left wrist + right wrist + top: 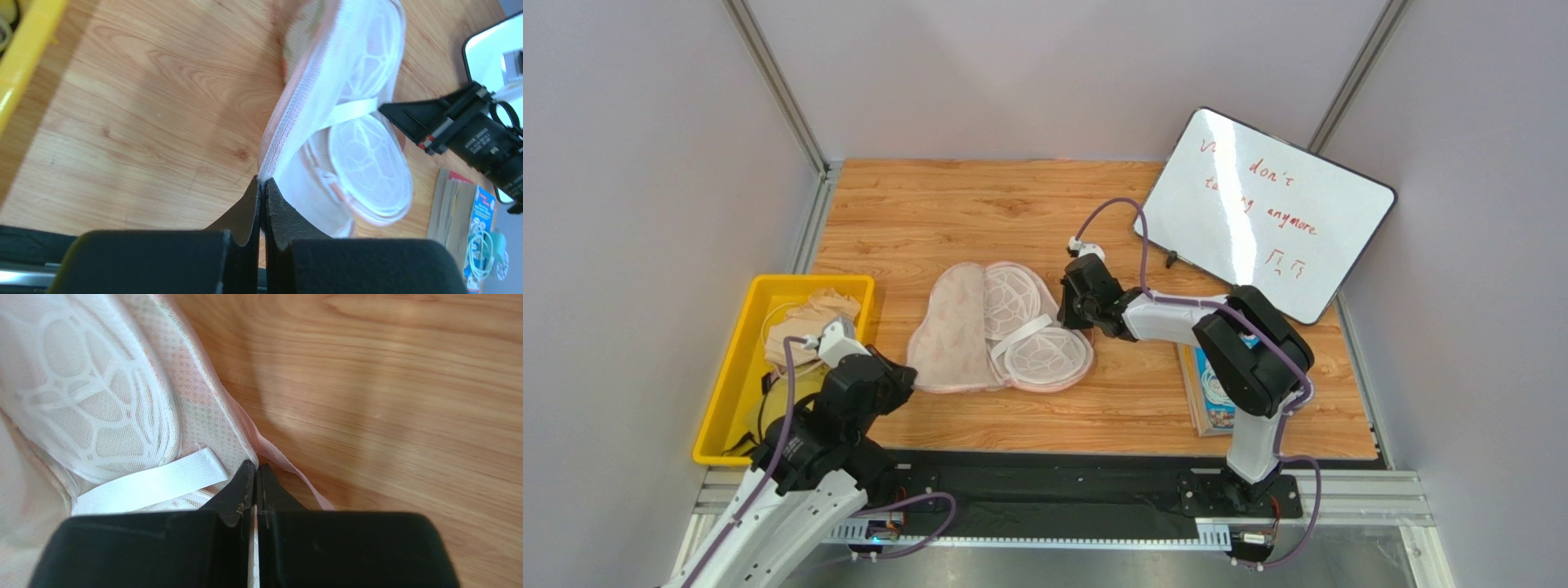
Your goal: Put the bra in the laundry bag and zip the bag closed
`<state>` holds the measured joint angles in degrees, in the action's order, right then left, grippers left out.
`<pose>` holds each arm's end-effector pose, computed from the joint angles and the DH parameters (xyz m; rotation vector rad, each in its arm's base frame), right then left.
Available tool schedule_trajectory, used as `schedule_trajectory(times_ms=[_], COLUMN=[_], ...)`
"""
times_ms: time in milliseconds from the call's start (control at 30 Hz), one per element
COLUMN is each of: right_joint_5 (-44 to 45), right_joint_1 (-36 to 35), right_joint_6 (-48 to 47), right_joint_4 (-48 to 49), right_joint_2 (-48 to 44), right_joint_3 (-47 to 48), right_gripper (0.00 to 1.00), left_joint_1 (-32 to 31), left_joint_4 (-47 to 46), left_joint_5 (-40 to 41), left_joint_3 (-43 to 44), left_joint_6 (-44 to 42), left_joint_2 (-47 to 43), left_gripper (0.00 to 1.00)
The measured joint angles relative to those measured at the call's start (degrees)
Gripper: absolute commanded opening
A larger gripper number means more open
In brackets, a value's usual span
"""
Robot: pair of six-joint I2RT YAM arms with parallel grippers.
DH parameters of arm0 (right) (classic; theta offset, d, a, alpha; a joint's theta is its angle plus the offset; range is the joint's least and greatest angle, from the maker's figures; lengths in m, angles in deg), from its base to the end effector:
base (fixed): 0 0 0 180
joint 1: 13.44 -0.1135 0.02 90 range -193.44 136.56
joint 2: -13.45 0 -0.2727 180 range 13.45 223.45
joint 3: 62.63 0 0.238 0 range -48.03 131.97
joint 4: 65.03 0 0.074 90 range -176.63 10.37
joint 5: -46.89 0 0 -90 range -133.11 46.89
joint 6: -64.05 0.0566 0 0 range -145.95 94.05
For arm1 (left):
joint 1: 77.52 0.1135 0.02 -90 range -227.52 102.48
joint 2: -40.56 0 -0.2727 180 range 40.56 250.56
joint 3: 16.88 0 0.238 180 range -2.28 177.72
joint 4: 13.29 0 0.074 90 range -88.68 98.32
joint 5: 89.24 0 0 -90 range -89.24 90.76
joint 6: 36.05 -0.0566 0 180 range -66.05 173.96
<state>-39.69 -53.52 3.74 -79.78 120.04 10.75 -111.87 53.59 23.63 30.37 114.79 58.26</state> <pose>0.2963 0.2449 0.1476 -0.1950 2.4569 0.4813 0.0682 -0.0200 0.2373 -0.7176 2.0885 -0.5034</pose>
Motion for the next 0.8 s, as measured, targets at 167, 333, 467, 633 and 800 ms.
schedule_trajectory(times_ms=[167, 333, 467, 633, 800], right_joint_5=[3.2, 5.1, 4.7, 2.2, 1.0], right_joint_1=[0.6, 0.6, 0.0, -2.2, -4.8], right_joint_6=[1.0, 1.7, 1.4, -1.6, -6.1], right_joint_4=[0.1, -0.5, -0.5, -1.6, -5.8], right_joint_2=[-2.9, -6.9, -12.4, -18.6, -25.3], right_joint_3=[-3.6, -7.9, -12.7, -14.3, -14.7], right_gripper=[0.0, 0.0, 0.0, 0.0, 0.0], left_joint_1=[0.0, 0.0, 0.0, 0.0, 0.0], left_joint_4=[4.5, 7.0, 6.1, -3.3, -8.2], left_joint_5=[3.2, 3.7, 2.6, -5.7, -12.5], left_joint_3=[0.1, 0.2, 0.2, 0.5, 8.2], left_joint_6=[2.6, 5.5, 4.0, -6.4, -15.2], left_joint_2=[-2.4, -2.0, -1.1, -0.6, 7.3], left_gripper=[0.0, 0.0, 0.34, 0.67, 0.79])
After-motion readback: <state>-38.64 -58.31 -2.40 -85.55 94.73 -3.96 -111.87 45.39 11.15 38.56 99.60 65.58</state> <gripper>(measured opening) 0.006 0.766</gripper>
